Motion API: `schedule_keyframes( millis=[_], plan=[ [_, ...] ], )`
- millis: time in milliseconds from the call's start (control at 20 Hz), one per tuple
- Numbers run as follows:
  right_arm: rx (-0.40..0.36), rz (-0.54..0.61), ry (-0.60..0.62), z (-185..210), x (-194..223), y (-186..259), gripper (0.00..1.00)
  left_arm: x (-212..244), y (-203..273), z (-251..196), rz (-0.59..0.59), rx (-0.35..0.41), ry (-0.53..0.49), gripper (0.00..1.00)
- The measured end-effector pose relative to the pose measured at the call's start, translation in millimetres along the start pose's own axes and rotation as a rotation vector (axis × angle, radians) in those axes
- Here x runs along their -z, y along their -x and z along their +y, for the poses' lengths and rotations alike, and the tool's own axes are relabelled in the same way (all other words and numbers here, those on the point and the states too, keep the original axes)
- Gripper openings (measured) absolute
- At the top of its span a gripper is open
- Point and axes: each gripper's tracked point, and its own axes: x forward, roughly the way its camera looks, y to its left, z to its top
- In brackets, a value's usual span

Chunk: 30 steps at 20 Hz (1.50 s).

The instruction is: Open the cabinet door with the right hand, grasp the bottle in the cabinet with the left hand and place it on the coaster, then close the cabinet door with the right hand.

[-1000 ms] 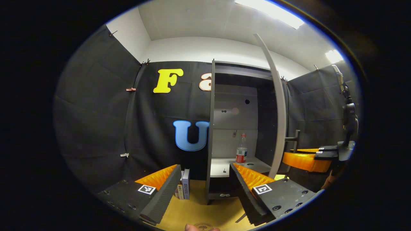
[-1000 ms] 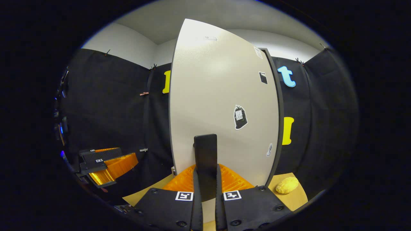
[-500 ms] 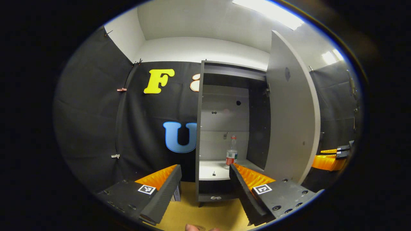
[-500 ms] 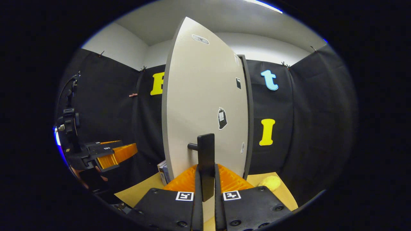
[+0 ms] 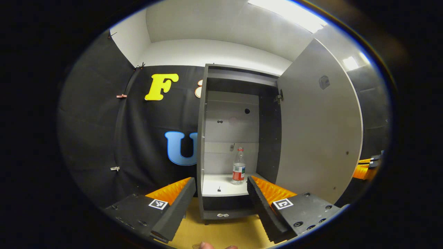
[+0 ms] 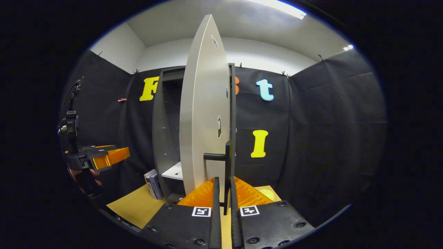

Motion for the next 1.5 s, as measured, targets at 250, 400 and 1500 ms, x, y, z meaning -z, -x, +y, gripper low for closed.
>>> schedule_keyframes(
  millis=[250, 400, 1500],
  plan=[
    [0.065, -0.004, -0.022, -17, -3, 1, 0.12, -2, -11, -14, -0.011, 0.013, 0.004, 0.94],
    [0.065, -0.007, -0.027, -17, -2, 0, 0.12, -1, -19, -25, -0.004, 0.019, 0.004, 0.94],
    [0.238, -0.04, -0.025, -80, 2, 0, 0.97, 45, -216, -105, 0.047, 0.074, 0.003, 0.94]
  ],
)
